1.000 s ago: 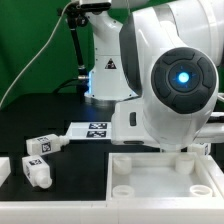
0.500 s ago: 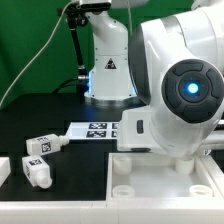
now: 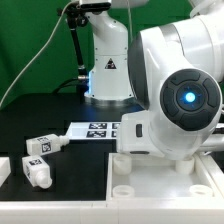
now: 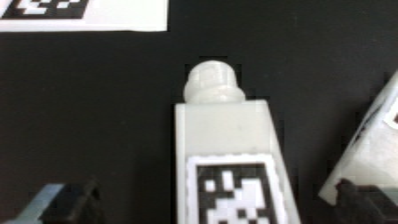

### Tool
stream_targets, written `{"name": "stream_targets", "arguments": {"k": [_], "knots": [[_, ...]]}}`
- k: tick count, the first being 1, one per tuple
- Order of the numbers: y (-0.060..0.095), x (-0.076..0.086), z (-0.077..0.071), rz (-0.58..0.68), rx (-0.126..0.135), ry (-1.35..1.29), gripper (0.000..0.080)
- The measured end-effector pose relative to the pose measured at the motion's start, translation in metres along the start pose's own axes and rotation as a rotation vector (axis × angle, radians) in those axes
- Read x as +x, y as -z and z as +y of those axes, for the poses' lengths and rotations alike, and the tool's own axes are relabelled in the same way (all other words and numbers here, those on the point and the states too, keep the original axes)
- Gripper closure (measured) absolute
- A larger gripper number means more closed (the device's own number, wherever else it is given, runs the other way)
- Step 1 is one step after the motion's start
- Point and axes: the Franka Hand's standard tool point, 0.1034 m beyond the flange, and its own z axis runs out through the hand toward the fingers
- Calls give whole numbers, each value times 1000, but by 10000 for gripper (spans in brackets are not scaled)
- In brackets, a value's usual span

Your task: Assemble one leg

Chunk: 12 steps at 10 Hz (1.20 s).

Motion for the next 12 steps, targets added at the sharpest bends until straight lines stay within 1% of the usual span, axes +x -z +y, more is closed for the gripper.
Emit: {"name": "stream_targets", "arguments": {"k": [1, 3, 4, 5, 7, 8, 9, 11, 12], "knots": [[-1, 0, 0, -2, 0, 0, 151], [-1, 0, 0, -2, -1, 0, 407], [0, 0, -1, -1, -1, 2, 407], [1, 0, -1, 1, -1, 4, 521], [6, -2, -2, 10, -1, 12, 521], [14, -8, -4, 17, -4, 20, 521], [29, -23, -3, 5, -10, 35, 521], [63, -39, -3, 68, -10, 140, 521], [71, -41, -5, 86, -13, 171, 521]]}}
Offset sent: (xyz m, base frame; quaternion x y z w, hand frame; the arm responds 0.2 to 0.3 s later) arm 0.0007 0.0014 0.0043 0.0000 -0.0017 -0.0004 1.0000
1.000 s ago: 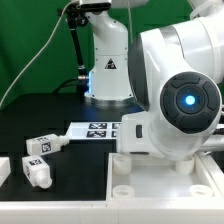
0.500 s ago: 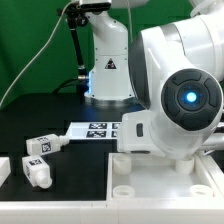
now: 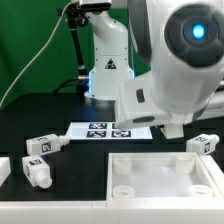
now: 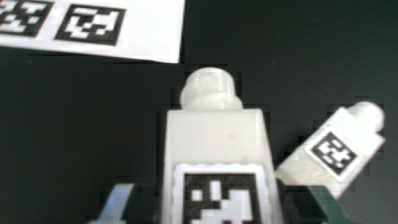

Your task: Assemble one leg

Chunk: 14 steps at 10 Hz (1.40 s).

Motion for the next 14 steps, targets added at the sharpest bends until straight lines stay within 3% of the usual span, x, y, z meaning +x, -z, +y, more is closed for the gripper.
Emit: {"name": "stream_targets", "arguments": {"k": [1, 3, 5, 6, 7, 9, 13, 14], "knots": [[6, 12, -1, 98, -3, -1, 521], [7, 8, 0, 211, -17, -7, 521], [18, 22, 4, 359, -24, 13, 521], [31, 19, 3, 388, -27, 15, 521], [53, 21, -1, 483, -35, 21, 521], [83, 20, -9, 627, -50, 31, 521], [83, 30, -4, 911, -67, 29, 521], [90, 36, -3, 1002, -76, 41, 521]]}}
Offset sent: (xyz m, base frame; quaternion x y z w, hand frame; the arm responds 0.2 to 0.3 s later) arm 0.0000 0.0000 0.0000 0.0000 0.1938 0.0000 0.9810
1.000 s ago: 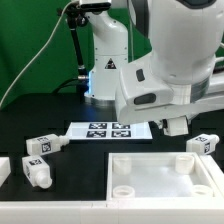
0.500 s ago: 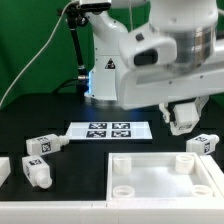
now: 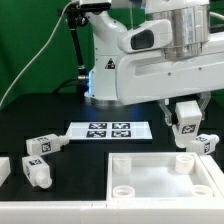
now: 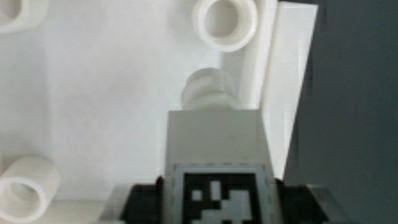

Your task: Assemble one leg

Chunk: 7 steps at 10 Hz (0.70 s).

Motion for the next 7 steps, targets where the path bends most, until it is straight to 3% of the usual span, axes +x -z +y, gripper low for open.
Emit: {"name": "stream_targets", "arguments": {"k": [2, 4, 6, 7], "knots": [[1, 27, 0, 192, -8, 61, 520], [9, 40, 2, 334, -22, 94, 520], [3, 37, 6, 480, -36, 94, 520], [1, 36, 6, 477, -36, 96, 520]]}}
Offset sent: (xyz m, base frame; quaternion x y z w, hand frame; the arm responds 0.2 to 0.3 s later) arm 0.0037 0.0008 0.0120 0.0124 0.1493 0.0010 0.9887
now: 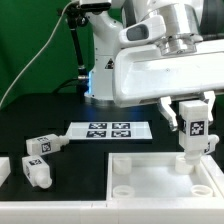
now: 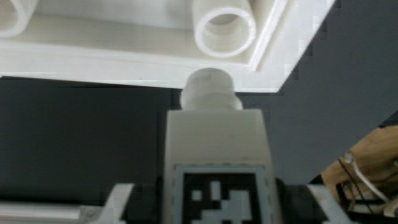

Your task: Assemble one leg

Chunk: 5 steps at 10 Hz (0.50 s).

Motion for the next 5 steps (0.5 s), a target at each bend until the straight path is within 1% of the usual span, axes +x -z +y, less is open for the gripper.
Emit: {"name": "stream_targets", "arguments": {"k": [1, 2, 3, 5], "knots": [[-3, 0, -1, 20, -1, 23, 520], [-11, -4, -1, 20, 0, 48, 520], [-15, -5, -3, 17, 3, 50, 520], [-19, -5, -16, 15, 16, 64, 520]]}}
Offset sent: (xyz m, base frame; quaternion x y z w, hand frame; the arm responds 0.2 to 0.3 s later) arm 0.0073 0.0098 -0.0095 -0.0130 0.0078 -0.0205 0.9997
